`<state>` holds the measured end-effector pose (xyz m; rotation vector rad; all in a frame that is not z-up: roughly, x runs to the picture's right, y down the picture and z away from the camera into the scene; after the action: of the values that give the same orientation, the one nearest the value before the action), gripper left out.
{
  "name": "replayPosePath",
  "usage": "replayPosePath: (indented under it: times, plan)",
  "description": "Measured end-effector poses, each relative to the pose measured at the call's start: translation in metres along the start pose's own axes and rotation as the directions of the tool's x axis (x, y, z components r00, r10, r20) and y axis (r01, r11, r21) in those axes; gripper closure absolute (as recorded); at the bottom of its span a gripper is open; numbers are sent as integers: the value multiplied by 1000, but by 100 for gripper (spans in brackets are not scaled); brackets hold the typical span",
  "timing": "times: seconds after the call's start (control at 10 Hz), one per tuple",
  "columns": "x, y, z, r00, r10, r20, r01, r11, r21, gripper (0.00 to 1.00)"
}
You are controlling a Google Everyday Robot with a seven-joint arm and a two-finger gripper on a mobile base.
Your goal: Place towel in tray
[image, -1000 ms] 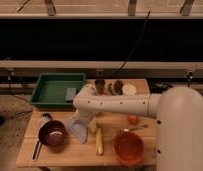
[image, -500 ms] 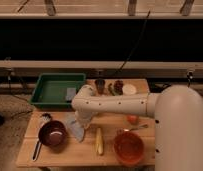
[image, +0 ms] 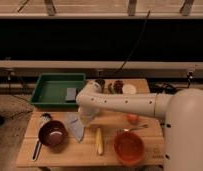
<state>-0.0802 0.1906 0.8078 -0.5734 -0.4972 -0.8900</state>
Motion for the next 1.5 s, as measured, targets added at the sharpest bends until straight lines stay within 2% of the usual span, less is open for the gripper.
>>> replayPosePath:
  times: [0.1,0.2,0.4,0.6,0.9,1.2,1.5]
  plan:
    - [2,-2,-13,1000,2,-5,-2,1000,14,98]
    - [5,-4,-26,1000,4,-14,-4,1000,25,90]
    - [6,-7,-32,1000,4,-24,-3,1000,23,71]
    - [7,-8,-20,999,3,-36,-3,1000,6,51]
    - [8,-10,17,999,-7,-41,6,1000,-18,22]
    - [17,-13,29,999,-11,-49,9,999,-30,20]
    - [20,-17,33,998,-23,-63,20,999,-42,20]
